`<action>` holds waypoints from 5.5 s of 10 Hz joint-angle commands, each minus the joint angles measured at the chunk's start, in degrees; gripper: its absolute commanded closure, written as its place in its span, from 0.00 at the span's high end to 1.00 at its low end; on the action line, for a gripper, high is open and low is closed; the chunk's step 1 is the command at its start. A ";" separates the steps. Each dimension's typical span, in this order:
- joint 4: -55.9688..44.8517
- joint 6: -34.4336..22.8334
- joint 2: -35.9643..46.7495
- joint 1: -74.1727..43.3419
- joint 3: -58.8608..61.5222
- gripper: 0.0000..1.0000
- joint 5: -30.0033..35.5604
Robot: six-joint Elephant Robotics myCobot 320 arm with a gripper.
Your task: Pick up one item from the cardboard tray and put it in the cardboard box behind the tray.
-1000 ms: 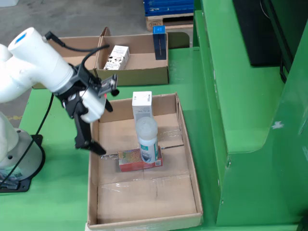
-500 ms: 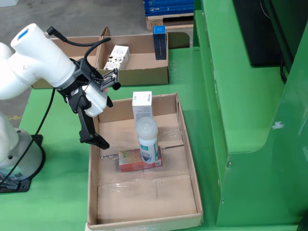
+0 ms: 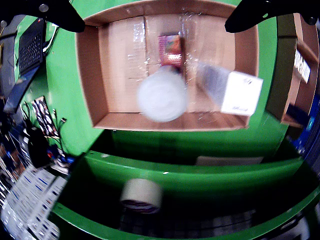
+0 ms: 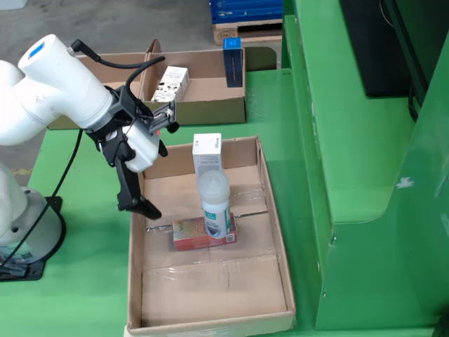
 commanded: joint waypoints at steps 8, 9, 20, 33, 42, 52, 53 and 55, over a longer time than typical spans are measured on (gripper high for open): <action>-2.18 -5.65 -20.45 -10.03 25.92 1.00 5.44; -2.18 -5.65 -20.45 -10.03 25.92 1.00 5.44; -2.31 -6.08 -28.07 -9.88 30.96 1.00 6.32; -6.75 -7.78 -40.04 -10.79 46.55 1.00 7.62; -11.79 -8.89 -47.89 -11.22 59.44 1.00 8.33; -16.32 -9.01 -54.57 -11.73 69.02 1.00 8.60; -16.32 -9.01 -54.57 -11.73 69.02 1.00 8.60; -16.32 -9.01 -54.57 -11.73 69.02 1.00 8.60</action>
